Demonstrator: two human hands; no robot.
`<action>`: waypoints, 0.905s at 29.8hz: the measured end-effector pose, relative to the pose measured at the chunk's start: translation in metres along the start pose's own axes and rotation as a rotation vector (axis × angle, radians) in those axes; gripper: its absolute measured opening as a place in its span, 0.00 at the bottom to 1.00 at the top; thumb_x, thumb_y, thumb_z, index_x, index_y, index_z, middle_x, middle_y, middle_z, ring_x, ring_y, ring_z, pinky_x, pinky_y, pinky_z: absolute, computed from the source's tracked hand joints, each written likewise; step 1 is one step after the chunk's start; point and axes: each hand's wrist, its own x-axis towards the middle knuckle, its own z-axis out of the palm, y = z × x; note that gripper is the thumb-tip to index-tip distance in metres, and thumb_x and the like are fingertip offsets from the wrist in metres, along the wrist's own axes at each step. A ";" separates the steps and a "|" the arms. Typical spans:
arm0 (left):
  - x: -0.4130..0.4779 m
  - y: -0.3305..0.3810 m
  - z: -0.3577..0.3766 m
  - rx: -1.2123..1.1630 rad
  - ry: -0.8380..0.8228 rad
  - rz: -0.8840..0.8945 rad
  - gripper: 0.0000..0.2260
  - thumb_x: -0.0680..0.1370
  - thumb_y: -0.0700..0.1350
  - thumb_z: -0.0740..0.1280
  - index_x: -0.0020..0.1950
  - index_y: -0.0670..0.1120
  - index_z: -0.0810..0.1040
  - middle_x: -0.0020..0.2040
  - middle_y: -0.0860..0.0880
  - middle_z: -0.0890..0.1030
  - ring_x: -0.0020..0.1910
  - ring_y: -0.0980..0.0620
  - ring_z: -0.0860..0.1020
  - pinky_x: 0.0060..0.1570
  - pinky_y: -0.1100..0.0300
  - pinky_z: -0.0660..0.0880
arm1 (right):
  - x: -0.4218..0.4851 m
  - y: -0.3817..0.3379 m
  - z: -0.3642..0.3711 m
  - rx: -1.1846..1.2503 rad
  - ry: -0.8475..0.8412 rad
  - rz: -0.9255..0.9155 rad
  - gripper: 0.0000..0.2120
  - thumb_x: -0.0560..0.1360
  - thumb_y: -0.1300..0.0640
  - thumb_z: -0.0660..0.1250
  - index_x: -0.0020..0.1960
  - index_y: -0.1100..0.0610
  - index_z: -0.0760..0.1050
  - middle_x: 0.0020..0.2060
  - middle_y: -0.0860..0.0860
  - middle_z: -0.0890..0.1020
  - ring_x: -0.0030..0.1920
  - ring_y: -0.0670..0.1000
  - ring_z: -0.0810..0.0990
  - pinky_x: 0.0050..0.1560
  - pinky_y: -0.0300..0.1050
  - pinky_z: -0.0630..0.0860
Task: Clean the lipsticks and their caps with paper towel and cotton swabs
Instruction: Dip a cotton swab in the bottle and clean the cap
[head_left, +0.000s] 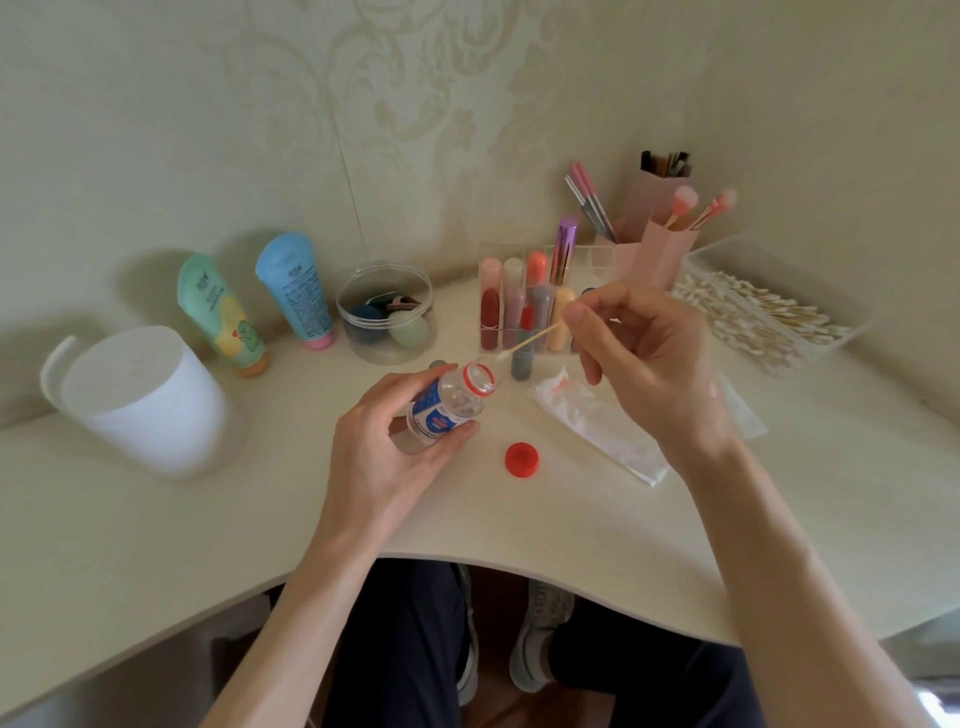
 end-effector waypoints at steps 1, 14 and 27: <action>0.000 0.000 0.000 0.002 -0.001 -0.002 0.23 0.70 0.43 0.82 0.64 0.49 0.83 0.58 0.55 0.85 0.57 0.52 0.83 0.58 0.46 0.80 | 0.001 0.000 -0.001 0.017 0.008 0.001 0.04 0.82 0.64 0.70 0.48 0.60 0.81 0.30 0.41 0.80 0.27 0.46 0.74 0.32 0.35 0.71; 0.001 -0.002 0.001 -0.005 -0.006 -0.016 0.23 0.70 0.43 0.82 0.64 0.49 0.83 0.58 0.55 0.85 0.57 0.52 0.83 0.58 0.45 0.80 | -0.007 0.000 0.008 0.055 -0.151 0.058 0.04 0.79 0.61 0.73 0.47 0.62 0.83 0.33 0.50 0.83 0.29 0.49 0.77 0.34 0.40 0.74; 0.000 -0.005 0.001 -0.012 -0.008 -0.013 0.23 0.71 0.43 0.82 0.64 0.50 0.83 0.59 0.55 0.85 0.57 0.51 0.83 0.59 0.44 0.80 | -0.006 -0.002 0.004 0.010 -0.107 0.020 0.03 0.78 0.60 0.73 0.46 0.57 0.84 0.31 0.43 0.82 0.28 0.46 0.76 0.33 0.38 0.73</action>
